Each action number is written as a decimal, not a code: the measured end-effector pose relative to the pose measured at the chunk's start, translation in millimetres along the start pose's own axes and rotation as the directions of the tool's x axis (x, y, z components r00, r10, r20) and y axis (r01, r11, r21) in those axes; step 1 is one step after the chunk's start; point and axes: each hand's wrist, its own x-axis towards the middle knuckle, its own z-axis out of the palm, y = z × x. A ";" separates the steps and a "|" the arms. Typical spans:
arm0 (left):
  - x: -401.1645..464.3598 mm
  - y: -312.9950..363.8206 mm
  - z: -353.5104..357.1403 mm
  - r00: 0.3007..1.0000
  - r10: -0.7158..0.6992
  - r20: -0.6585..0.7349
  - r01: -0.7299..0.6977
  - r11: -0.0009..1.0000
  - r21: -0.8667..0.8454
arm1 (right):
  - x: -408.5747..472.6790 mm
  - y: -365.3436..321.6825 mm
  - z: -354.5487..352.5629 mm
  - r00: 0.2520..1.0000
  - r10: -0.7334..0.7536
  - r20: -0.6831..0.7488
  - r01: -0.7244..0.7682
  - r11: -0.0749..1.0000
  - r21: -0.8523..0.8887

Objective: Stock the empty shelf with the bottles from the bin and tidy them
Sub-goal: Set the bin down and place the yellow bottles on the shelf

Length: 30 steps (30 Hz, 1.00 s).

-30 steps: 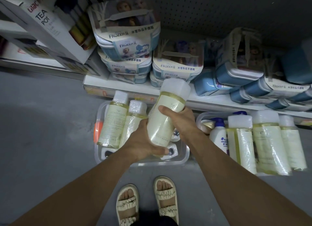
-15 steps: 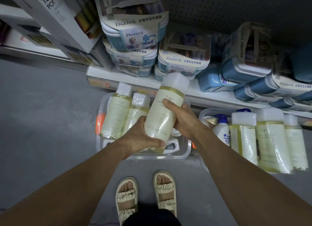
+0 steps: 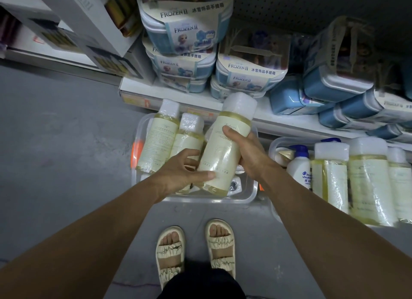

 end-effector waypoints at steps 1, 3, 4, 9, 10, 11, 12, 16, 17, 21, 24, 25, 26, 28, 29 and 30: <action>-0.3 -3.1 -1.6 0.998 -0.009 -0.058 0.009 1.000 0.002 | 0.4 1.5 -2.1 1.000 0.000 -0.018 0.000 1.000 -0.027; 2.5 -13.3 -4.0 0.972 -0.007 -0.234 0.015 0.999 0.033 | 2.3 5.0 -8.1 0.998 0.001 -0.066 -0.004 0.998 -0.056; 4.8 -19.0 -5.1 0.946 0.000 -0.325 0.025 0.997 0.072 | 3.8 6.9 -11.3 0.995 0.009 -0.097 -0.015 0.998 -0.066; 27.5 -37.7 0.6 0.875 0.036 -0.482 0.162 0.918 0.363 | 9.7 17.9 -20.2 0.989 0.022 -0.149 -0.036 0.995 -0.095; 33.2 -39.9 4.9 0.871 0.041 -0.490 0.184 0.897 0.402 | 11.1 21.0 -21.0 0.988 0.023 -0.151 -0.037 0.995 -0.091; 39.0 -42.3 9.5 0.865 0.047 -0.500 0.202 0.880 0.431 | 12.6 23.8 -21.4 0.988 0.024 -0.154 -0.038 0.995 -0.089; 45.1 -44.6 14.5 0.855 0.054 -0.515 0.218 0.864 0.453 | 15.7 27.5 -22.3 0.987 0.027 -0.157 -0.041 0.995 -0.088; 66.3 -51.6 34.9 0.776 0.115 -0.620 0.342 0.750 0.567 | 27.3 40.1 -24.6 0.988 0.041 -0.149 -0.056 0.994 -0.091; 71.4 -54.4 39.9 0.757 0.126 -0.641 0.383 0.709 0.592 | 29.8 42.8 -25.7 0.988 0.040 -0.147 -0.054 0.994 -0.092; 87.8 -68.9 49.7 0.666 0.213 -0.715 0.510 0.570 0.645 | 37.8 50.0 -29.7 0.991 0.026 -0.132 -0.039 0.995 -0.095; 88.1 -70.0 46.0 0.687 0.235 -0.688 0.486 0.555 0.675 | 43.2 53.7 -32.8 0.991 0.018 -0.134 -0.032 0.994 -0.108; 86.7 -68.7 44.7 0.702 0.228 -0.675 0.464 0.573 0.676 | 44.1 54.2 -33.8 0.991 0.017 -0.136 -0.032 0.993 -0.112; 84.3 -66.6 44.1 0.710 0.225 -0.668 0.442 0.596 0.671 | 44.5 54.2 -34.5 0.991 0.017 -0.136 -0.033 0.993 -0.115; 80.5 -64.3 45.3 0.710 0.238 -0.662 0.404 0.632 0.661 | 44.7 53.9 -35.7 0.990 0.023 -0.138 -0.039 0.992 -0.117; 79.8 -63.9 47.4 0.709 0.252 -0.658 0.394 0.632 0.667 | 44.2 53.1 -36.3 0.989 0.026 -0.143 -0.043 0.992 -0.117; 79.1 -62.1 50.3 0.714 0.269 -0.647 0.381 0.625 0.681 | 43.8 52.2 -36.8 0.989 0.029 -0.148 -0.047 0.992 -0.119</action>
